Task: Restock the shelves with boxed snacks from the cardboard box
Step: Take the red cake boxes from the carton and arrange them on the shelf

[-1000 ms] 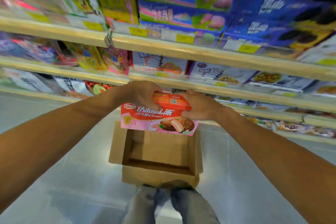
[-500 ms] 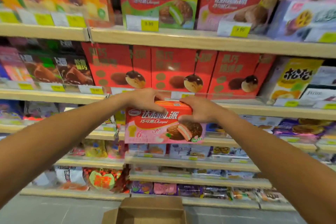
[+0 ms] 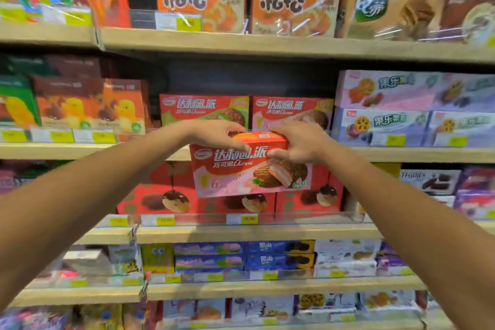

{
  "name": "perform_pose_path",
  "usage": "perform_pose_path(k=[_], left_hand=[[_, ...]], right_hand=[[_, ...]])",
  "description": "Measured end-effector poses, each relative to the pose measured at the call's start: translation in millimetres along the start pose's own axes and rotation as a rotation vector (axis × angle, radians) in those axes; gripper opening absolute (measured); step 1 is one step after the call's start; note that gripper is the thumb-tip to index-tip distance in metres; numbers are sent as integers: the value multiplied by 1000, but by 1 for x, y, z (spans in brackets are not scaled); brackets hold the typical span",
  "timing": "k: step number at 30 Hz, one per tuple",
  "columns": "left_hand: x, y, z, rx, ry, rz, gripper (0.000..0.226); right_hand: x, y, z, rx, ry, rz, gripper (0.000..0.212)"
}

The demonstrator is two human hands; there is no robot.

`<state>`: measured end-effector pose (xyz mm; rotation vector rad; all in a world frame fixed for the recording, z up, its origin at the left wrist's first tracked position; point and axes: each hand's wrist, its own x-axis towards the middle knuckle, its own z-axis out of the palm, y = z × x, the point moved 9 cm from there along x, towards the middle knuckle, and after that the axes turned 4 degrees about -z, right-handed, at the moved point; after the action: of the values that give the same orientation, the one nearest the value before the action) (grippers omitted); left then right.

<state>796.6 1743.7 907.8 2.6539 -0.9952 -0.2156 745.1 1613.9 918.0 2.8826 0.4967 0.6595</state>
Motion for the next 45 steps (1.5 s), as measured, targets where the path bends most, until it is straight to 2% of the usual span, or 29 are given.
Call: perform_pose_path(k=[3,8,11,16,19,24,33,40,45], left_hand=[[5,22,-27,9,74,74,67],[13,29,-76,242,323,95,79],[21,31,-94,274,414,103,80],[31,38,-112,387,687,122,77],[41,35,-109,458,774,102,74],[62,25,-95,469,742,43,75],[99,22,-74,213,607,86,75],[113,24,-73,76,600,136,67],[109,-23,-82,20,646,-47,60]], right_hand=[[3,22,-33,-88,121,37,76],[8,57,-62,-116,210,83,79],[16,72,-72,-89,241,81,78],[37,87,-78,-98,325,71,74],[48,93,-71,-143,314,91,76],[56,104,-45,-106,234,163,76],[57,114,-15,-57,97,181,66],[74,87,-2,-142,177,191,60],[76,98,6,-127,171,346,52]])
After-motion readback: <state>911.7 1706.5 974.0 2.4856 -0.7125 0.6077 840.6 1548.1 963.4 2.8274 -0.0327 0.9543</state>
